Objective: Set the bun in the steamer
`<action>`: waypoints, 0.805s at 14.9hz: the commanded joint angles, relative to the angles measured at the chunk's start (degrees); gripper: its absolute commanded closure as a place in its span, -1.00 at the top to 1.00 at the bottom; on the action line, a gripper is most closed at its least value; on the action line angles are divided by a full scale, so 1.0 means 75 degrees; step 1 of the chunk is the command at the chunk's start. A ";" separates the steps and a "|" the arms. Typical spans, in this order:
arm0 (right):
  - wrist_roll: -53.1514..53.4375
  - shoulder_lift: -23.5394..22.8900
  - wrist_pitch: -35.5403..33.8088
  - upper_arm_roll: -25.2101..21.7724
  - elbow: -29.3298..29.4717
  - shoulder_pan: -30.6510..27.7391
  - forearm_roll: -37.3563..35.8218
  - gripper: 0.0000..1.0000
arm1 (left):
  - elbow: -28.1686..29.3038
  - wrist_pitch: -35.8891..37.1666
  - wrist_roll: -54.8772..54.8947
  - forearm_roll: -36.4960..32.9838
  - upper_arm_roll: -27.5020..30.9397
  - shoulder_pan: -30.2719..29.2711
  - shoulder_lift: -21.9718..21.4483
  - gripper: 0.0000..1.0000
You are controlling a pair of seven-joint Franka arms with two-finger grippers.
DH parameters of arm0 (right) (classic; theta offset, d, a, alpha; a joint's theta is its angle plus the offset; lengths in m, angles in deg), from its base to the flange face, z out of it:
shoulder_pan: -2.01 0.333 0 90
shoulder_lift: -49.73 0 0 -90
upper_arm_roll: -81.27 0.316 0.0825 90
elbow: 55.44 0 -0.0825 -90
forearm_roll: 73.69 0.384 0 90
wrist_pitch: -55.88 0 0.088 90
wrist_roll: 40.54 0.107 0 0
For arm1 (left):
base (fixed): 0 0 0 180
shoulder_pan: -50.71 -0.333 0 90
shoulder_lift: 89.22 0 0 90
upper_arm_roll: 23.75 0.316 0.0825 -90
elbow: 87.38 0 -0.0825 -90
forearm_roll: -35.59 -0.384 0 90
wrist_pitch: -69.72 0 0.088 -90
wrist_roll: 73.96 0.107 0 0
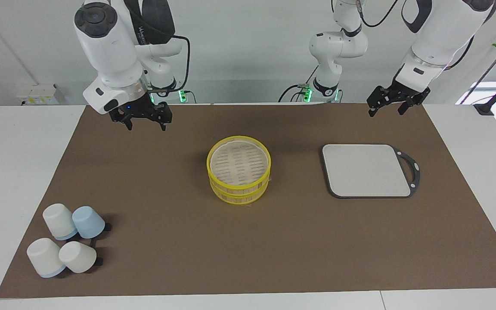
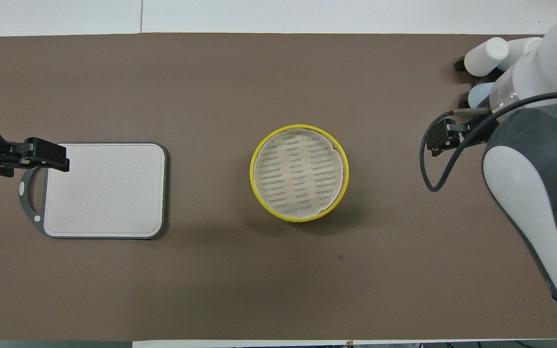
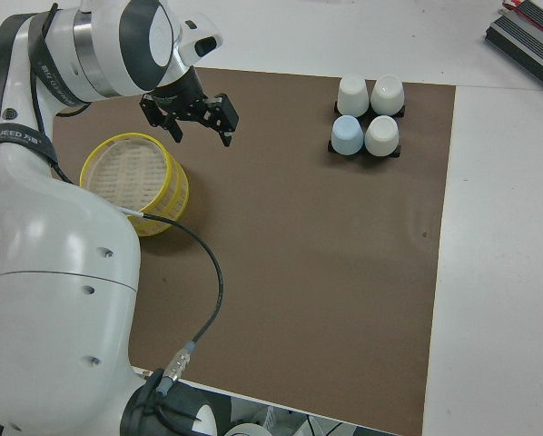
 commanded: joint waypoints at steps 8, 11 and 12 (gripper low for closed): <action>-0.0396 0.1119 0.0787 -0.0517 -0.1375 0.0147 0.0141 1.00 | -0.0028 -0.0076 0.0103 0.0123 -0.0046 -0.0073 -0.0001 1.00; -0.0372 0.1096 0.0836 -0.0681 -0.1375 0.0100 0.0129 1.00 | -0.0028 -0.0076 0.0103 0.0123 -0.0046 -0.0073 -0.0001 1.00; -0.0372 0.1084 0.0929 -0.0693 -0.1375 0.0100 0.0129 1.00 | -0.0028 -0.0076 0.0103 0.0123 -0.0046 -0.0073 -0.0001 1.00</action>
